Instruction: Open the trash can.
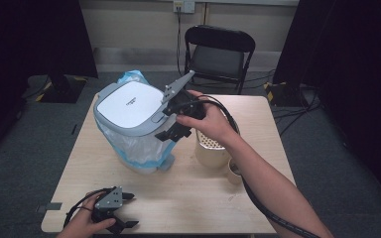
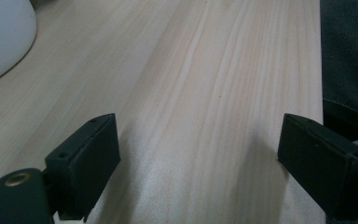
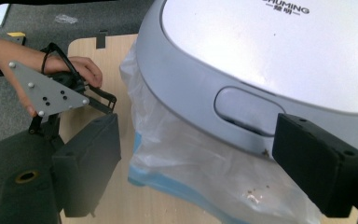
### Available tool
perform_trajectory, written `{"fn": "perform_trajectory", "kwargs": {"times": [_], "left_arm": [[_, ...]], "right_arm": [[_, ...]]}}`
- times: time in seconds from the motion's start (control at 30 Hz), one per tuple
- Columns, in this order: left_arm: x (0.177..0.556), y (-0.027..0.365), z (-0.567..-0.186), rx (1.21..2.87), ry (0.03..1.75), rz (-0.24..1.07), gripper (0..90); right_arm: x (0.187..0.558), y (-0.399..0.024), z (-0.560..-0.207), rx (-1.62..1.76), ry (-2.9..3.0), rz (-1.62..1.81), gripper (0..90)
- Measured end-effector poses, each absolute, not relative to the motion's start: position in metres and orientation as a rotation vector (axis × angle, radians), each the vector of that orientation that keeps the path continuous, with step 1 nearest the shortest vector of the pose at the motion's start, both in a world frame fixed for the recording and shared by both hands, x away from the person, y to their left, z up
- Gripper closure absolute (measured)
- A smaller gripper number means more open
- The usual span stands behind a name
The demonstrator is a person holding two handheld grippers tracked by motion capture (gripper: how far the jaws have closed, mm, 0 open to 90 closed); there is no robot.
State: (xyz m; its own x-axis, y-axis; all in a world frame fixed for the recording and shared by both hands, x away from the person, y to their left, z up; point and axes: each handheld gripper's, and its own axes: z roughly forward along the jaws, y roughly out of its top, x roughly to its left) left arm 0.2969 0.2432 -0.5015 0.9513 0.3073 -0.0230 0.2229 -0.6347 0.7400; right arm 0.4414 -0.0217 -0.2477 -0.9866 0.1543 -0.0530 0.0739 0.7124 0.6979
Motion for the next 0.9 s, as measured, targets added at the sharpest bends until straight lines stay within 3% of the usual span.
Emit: {"fn": "perform_trajectory", "kwargs": {"times": [0.9], "left_arm": [[0.297,0.243,-0.502,2.280,0.369,0.135,12.2]], "right_arm": [[0.447,-0.006,-0.250,0.187,2.830,1.116,13.3]]}}
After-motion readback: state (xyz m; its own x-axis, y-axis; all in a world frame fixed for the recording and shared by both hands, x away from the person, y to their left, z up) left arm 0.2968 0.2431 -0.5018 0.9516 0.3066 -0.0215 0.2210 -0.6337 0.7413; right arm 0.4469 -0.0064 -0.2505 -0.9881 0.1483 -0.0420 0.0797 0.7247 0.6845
